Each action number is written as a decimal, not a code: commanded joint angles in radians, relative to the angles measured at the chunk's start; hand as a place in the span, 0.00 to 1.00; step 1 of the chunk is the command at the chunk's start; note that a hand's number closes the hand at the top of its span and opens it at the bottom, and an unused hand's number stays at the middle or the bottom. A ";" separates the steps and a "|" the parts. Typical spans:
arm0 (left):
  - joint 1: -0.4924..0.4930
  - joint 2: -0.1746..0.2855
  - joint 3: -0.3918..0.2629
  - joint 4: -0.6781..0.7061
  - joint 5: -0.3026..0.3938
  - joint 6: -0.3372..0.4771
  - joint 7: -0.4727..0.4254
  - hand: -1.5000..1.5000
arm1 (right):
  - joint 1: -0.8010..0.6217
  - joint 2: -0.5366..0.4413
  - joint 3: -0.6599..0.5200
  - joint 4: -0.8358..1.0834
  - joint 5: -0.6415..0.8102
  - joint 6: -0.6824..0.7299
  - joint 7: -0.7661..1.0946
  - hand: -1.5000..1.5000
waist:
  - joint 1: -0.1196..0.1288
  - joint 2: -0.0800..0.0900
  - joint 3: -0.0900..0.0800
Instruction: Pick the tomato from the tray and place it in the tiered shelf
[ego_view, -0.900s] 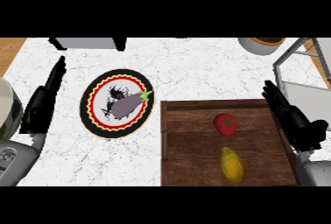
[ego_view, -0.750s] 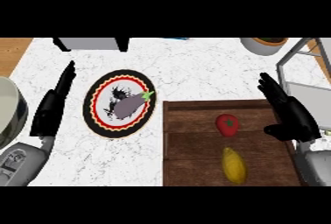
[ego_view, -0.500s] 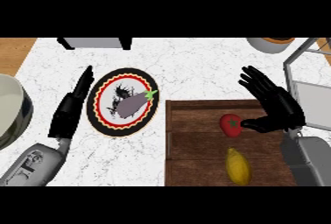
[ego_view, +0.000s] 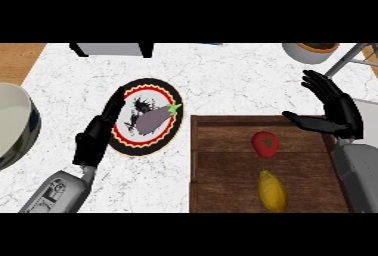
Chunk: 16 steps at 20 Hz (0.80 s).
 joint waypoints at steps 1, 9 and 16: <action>0.012 -0.032 -0.017 -0.011 -0.016 0.002 0.005 0.50 | -0.073 -0.009 -0.088 0.193 -0.089 0.142 -0.173 0.00 | 0.002 -0.005 0.001; 0.015 -0.031 0.016 0.022 -0.038 -0.016 0.002 0.50 | -0.145 -0.162 0.105 0.149 0.088 0.383 -0.105 0.00 | -0.021 -0.013 -0.003; 0.051 -0.002 0.069 -0.026 -0.030 -0.037 0.019 0.50 | -0.161 -0.217 0.182 -0.091 0.135 0.430 0.144 0.00 | -0.035 -0.023 -0.004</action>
